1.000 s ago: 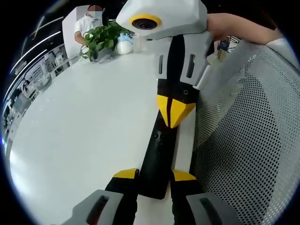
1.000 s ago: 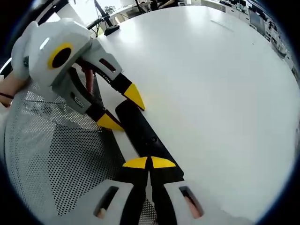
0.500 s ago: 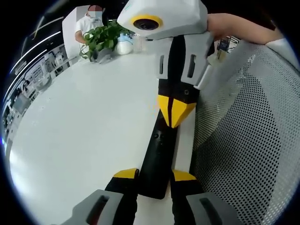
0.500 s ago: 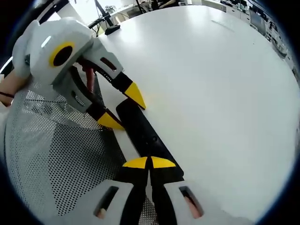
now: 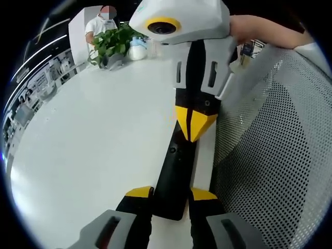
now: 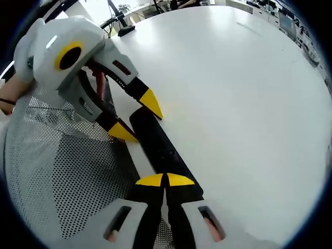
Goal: Press the specified remote control buttons in sequence, fully releasing each button before pressing the next.
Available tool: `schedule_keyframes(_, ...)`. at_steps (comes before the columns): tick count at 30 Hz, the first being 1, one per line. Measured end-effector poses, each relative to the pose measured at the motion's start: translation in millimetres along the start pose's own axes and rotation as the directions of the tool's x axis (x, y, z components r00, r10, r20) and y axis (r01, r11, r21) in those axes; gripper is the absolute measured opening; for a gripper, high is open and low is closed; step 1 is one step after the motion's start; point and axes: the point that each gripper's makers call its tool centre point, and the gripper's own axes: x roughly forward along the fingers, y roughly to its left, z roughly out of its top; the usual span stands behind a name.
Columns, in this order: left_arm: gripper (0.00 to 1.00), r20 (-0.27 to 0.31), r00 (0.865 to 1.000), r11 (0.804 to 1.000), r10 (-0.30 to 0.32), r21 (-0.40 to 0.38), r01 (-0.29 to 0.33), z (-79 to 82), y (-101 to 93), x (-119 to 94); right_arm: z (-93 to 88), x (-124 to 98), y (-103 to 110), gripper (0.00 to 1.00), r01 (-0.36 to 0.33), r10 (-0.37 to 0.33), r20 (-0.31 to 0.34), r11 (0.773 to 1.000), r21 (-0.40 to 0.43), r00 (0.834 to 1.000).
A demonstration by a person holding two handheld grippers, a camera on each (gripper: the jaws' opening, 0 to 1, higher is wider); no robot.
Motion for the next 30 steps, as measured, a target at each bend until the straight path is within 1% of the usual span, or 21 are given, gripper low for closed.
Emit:
schedule_keyframes(9, 0.27, 0.002, 1.0, 1.0, 0.0, 0.0, 0.0, -0.2, -0.2, -0.2, 0.1, -0.7, 0.7, 0.0, 0.006, -0.006, -0.005, 1.0, -0.002, 1.0)
schedule_keyframes(11, 0.27, 0.003, 1.0, 1.0, 0.0, 0.002, 0.0, -0.1, -0.4, -0.4, 0.1, -0.5, 0.5, 0.0, 0.007, -0.007, -0.011, 1.0, 0.014, 1.0)
schedule_keyframes(13, 0.27, 0.004, 1.0, 1.0, 0.0, 0.003, 0.0, 0.0, -0.4, -0.4, 0.4, -0.5, -1.1, 0.0, 0.006, -0.005, -0.017, 0.999, 0.05, 1.0)
schedule_keyframes(20, 0.27, 0.006, 1.0, 1.0, 0.0, 0.005, -0.001, -0.1, 0.0, -0.6, 0.4, -1.1, -0.7, 0.0, 0.009, -0.008, -0.021, 0.998, 0.07, 1.0)
schedule_keyframes(30, 0.27, 0.005, 1.0, 1.0, -0.003, 0.014, 0.003, 0.3, 0.2, -0.4, -0.4, -1.9, -1.3, 0.0, 0.021, -0.019, -0.038, 0.999, 0.043, 0.999)
